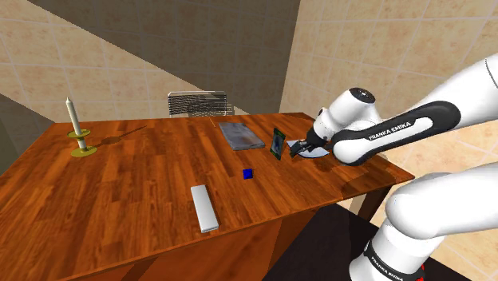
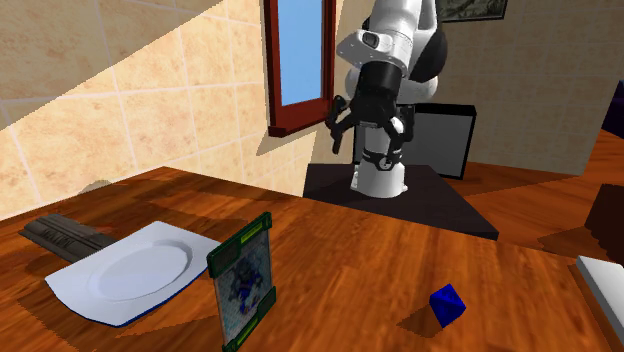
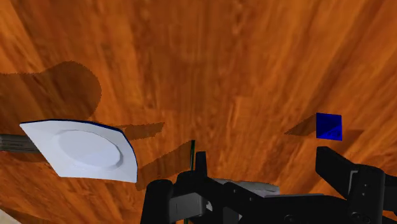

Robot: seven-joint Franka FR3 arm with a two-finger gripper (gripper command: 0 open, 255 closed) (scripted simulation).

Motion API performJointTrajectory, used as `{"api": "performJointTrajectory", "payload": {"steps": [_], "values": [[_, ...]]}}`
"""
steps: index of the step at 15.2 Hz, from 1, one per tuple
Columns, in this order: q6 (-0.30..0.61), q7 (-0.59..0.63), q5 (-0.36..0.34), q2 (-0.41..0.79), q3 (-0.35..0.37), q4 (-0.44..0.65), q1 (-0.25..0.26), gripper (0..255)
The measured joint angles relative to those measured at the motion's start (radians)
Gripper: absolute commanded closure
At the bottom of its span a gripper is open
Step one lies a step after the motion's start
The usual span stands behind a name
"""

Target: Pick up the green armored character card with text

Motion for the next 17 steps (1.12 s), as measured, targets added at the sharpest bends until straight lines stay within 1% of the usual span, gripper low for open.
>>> {"api": "performJointTrajectory", "payload": {"steps": [1,2,3,4,5,6,7,8,9,11,13,17], "values": [[0.165,0.006,-0.019,0.129,0.078,-0.002,-0.132,0],[0.378,0.007,-0.004,0.227,0.187,0.003,-0.255,0],[0.548,-0.015,0.031,0.313,0.298,0.023,-0.376,0],[0.691,-0.063,0.094,0.413,0.431,0.053,-0.506,0],[0.804,-0.121,0.169,0.486,0.515,0.065,-0.577,0],[0.905,-0.192,0.241,0.573,0.573,0.092,-0.627,0],[0.996,-0.26,0.291,0.659,0.596,0.122,-0.652,0],[1.085,-0.332,0.348,0.757,0.61,0.164,-0.654,0],[1.161,-0.379,0.368,0.836,0.603,0.203,-0.652,0],[1.281,-0.432,0.364,0.958,0.578,0.281,-0.646,0],[1.365,-0.456,0.34,1.041,0.556,0.342,-0.644,0],[1.439,-0.489,0.324,1.137,0.531,0.38,-0.628,0]]}}
